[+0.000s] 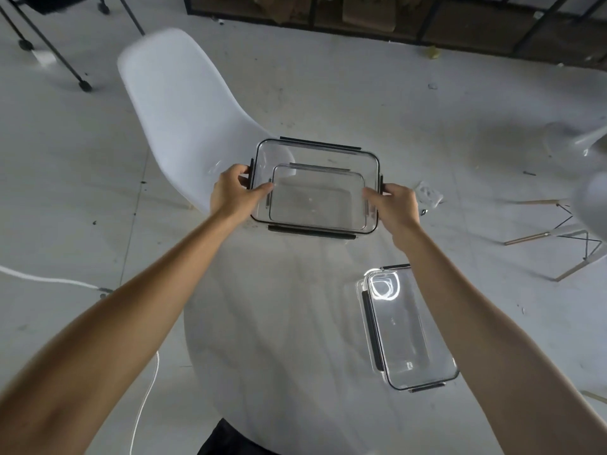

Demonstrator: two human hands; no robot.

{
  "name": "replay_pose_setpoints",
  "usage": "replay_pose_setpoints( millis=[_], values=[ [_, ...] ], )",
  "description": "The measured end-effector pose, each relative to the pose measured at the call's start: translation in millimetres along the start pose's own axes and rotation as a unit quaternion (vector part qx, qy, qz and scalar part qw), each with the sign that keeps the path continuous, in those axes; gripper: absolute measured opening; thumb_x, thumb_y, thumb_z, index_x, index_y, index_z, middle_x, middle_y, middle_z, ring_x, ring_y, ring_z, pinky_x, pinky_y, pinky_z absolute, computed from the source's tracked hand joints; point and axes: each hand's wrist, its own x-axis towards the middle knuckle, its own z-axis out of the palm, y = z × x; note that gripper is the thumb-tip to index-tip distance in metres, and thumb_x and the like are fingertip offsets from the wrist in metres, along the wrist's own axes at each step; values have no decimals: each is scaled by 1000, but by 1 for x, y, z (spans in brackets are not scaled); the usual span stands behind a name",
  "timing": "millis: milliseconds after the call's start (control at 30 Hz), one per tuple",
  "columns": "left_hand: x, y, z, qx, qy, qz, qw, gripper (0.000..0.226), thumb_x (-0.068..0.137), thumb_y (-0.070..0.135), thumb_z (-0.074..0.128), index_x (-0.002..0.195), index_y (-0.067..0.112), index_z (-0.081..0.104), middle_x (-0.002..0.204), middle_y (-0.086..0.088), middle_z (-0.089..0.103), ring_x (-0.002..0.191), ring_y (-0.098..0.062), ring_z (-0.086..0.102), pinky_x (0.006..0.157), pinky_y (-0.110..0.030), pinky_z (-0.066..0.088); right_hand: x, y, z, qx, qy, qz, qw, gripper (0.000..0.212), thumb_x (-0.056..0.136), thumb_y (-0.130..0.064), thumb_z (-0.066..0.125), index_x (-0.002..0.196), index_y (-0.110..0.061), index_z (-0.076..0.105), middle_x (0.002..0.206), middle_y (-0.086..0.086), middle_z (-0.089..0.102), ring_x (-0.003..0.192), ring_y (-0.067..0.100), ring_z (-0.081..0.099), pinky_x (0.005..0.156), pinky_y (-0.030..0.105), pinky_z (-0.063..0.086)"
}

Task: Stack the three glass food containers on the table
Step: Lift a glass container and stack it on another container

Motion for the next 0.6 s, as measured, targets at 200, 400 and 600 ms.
replay_pose_setpoints(
  millis=[200,400,600],
  values=[
    [20,10,16,-19,-19,-7,1000,49,71,46,79,114,22,73,103,2,74,94,-22,72,88,-45,60,36,0,-5,-5,-11,4,1000,28,70,-46,77,69,-18,73,65,4,66,64,24,61,66,36,50],
    [34,5,34,-10,-19,-12,1000,40,78,42,79,111,21,74,100,3,74,93,-20,71,88,-39,58,56,2,-5,-12,-29,5,999,26,71,-42,75,66,-17,70,66,6,67,61,24,58,63,34,49],
    [42,-1,48,-13,-18,-4,1000,35,80,41,80,111,24,75,98,4,75,91,-17,70,81,-34,57,67,11,-3,-24,-31,14,999,28,71,-44,74,65,-17,69,64,6,67,60,25,60,63,35,49]
  ],
)
